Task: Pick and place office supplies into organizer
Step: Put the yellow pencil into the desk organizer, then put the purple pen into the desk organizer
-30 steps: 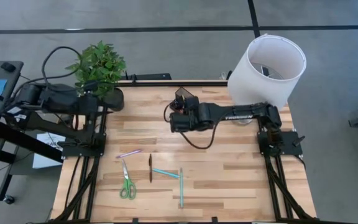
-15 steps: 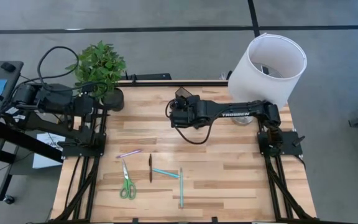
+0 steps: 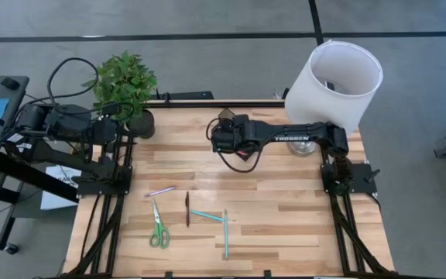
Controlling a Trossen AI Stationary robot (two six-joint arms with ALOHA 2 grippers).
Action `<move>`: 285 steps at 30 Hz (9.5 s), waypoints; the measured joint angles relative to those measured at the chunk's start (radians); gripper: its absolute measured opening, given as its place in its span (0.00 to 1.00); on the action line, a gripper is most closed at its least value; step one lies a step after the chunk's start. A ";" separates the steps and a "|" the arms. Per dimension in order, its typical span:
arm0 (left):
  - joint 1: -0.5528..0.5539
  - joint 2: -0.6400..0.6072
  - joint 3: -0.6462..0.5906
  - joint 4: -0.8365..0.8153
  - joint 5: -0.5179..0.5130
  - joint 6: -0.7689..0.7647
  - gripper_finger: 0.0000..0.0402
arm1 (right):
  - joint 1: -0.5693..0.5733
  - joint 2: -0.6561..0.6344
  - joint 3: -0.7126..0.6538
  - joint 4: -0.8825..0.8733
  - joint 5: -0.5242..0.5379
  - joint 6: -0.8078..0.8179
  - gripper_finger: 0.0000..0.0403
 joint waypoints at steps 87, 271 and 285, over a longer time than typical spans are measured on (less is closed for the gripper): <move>-0.428 -0.034 -1.296 1.106 -0.253 -0.877 0.20 | 0.736 -0.001 0.001 0.302 0.445 -0.396 0.20; 0.575 1.541 -0.052 2.867 0.787 -0.619 0.07 | 0.945 -0.007 0.000 -0.061 0.650 -0.122 0.20; 0.627 1.472 -0.011 2.861 1.209 -0.992 0.07 | 0.952 -0.007 0.000 -0.056 0.651 -0.122 0.20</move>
